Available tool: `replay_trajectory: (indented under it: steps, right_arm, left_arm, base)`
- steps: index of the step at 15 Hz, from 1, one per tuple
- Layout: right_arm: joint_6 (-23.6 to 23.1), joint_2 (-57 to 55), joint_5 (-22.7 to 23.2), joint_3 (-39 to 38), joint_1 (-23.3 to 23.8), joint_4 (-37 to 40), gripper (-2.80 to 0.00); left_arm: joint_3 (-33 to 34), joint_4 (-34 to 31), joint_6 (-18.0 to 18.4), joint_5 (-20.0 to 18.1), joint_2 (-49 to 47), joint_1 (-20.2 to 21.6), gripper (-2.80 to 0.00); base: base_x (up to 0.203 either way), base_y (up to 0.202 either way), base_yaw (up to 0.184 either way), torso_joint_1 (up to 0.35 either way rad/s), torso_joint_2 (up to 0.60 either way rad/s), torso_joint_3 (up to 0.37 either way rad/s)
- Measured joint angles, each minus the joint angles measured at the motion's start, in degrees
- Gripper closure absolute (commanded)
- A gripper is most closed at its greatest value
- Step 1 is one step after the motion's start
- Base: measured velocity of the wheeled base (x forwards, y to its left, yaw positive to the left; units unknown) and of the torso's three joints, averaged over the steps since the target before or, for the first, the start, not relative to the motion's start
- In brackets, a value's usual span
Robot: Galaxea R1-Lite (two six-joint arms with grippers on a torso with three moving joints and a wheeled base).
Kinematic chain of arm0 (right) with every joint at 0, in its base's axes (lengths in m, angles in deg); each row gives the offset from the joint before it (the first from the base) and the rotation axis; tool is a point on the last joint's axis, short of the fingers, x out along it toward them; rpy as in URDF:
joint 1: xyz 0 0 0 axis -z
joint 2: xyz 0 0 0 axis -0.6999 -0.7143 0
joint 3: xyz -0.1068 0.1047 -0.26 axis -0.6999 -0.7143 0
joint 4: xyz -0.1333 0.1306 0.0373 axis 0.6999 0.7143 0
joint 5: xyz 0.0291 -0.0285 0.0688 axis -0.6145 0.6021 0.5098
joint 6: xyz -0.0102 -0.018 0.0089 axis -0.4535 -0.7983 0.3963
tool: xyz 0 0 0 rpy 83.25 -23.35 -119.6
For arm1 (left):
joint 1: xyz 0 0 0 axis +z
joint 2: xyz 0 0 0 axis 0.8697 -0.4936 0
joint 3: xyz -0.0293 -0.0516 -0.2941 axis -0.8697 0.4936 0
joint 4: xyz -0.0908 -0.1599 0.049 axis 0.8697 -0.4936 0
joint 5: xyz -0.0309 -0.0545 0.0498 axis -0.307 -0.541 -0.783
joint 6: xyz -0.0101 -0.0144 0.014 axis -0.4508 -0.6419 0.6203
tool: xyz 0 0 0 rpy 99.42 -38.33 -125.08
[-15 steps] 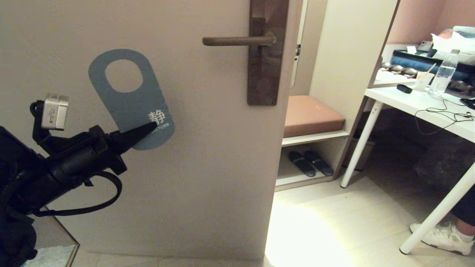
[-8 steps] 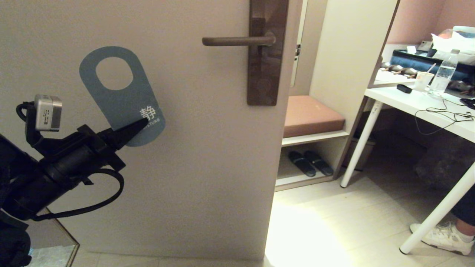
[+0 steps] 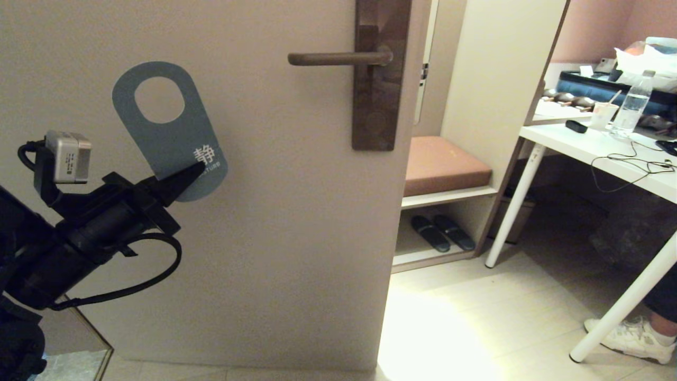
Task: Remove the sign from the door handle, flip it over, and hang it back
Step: Hang the sign back with the other side facing out
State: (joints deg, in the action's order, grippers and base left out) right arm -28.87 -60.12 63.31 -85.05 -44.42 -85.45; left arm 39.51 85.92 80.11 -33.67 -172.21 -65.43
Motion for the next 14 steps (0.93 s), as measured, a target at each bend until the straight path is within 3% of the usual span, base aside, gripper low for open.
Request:
replay_trajectory:
  steps: [3,7,14]
  right_arm:
    - [0.0,0.0,0.0,0.0,0.0,0.0,0.00]
    - [0.0,0.0,0.0,0.0,0.0,0.0,0.00]
    - [0.0,0.0,0.0,0.0,0.0,0.0,0.00]
  left_arm:
    - [-1.3,-4.3,1.9,2.5,0.5,0.0,0.00]
    - [-4.9,-10.4,2.4,2.7,1.9,-0.1,0.00]
    - [-9.5,-27.5,5.3,2.6,9.1,-0.4,0.00]
  base:
    - [0.000,0.000,0.000,0.000,0.00,0.000]
    - [0.000,0.000,0.000,0.000,0.00,0.000]
    - [0.000,0.000,0.000,0.000,0.00,0.000]
